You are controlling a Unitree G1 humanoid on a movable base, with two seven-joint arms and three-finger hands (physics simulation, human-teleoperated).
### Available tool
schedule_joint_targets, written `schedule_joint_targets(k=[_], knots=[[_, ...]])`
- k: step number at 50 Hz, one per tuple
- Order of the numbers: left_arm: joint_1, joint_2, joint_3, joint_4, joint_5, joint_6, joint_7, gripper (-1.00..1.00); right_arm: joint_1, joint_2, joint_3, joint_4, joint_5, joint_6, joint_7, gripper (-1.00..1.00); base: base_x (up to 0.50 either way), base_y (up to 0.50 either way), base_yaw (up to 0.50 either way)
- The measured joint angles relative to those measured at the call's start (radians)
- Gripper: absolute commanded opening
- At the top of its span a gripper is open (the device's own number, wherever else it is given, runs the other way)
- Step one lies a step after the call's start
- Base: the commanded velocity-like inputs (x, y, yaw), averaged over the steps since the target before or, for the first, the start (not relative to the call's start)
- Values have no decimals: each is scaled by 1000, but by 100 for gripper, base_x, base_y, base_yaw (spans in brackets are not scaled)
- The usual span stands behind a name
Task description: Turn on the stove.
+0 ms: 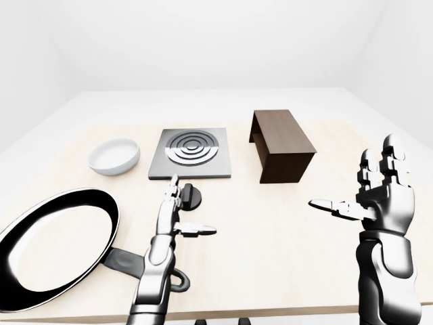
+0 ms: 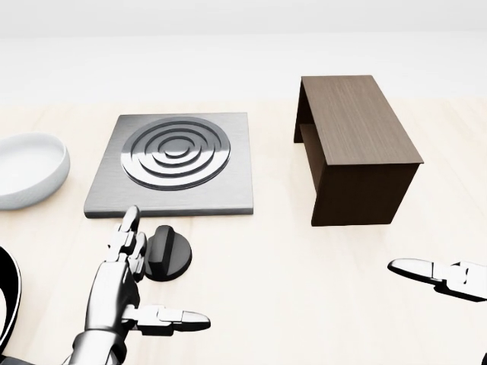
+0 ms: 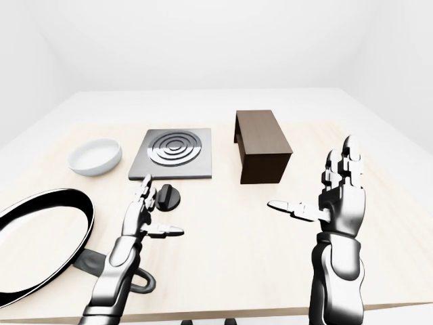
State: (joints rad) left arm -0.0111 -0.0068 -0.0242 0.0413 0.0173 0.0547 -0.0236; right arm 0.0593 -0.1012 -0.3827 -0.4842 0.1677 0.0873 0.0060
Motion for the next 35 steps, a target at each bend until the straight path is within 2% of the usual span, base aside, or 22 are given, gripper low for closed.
schedule_joint_targets(k=[35], knots=[[-5, -10, -20, 74, 8, -32, -3, 100, 0, 1, 3, -5, 0, 0, 0, 100, 0, 0, 0]])
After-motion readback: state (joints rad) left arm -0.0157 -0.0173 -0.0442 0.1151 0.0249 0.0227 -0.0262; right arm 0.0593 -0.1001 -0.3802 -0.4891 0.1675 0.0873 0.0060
